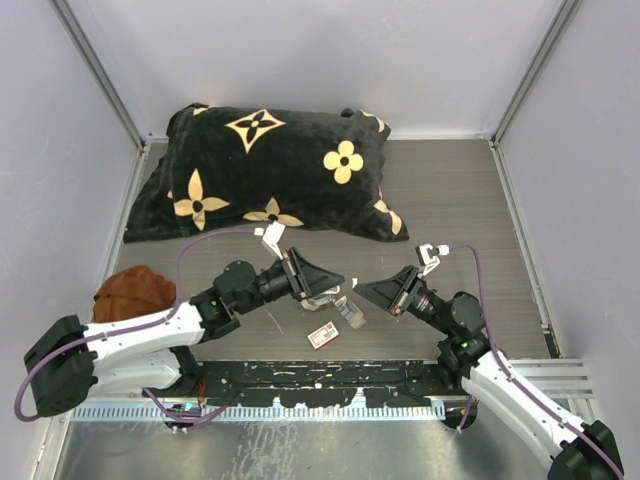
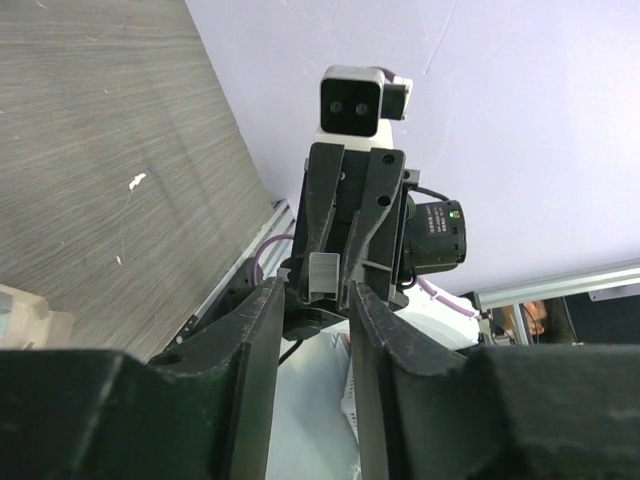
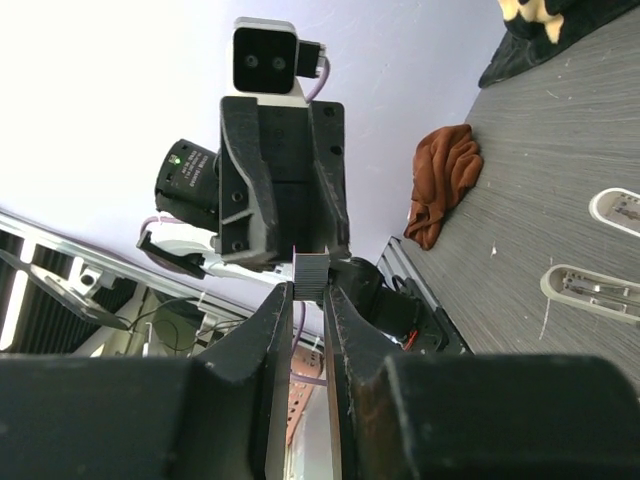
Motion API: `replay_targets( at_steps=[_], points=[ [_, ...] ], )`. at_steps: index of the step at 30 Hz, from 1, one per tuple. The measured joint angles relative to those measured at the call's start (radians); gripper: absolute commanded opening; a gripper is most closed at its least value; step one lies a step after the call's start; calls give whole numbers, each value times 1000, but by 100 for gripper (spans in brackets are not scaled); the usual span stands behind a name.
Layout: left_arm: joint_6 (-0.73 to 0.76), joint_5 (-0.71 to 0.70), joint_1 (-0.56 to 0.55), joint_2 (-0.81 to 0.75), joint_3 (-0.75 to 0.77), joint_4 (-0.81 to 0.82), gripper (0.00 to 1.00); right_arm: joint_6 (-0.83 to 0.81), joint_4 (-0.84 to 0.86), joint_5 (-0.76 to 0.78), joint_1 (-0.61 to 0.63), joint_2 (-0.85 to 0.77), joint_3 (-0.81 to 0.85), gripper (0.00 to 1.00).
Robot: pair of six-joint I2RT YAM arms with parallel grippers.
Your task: Load the staples into the stapler
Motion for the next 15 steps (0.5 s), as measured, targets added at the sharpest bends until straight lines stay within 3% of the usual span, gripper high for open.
replay_targets(
  at_steps=[5, 9, 15],
  points=[
    [23, 0, 58, -130, -28, -120, 49, -49, -82, -2, 0, -4, 17, 11],
    [82, -2, 119, -232, 2, -381, 62, -157, -238, -5, 0, 0, 90, 11],
    [197, 85, 303, -225, 95, -764, 65, -449, -573, -2, 0, 99, 319, 8]
  ],
)
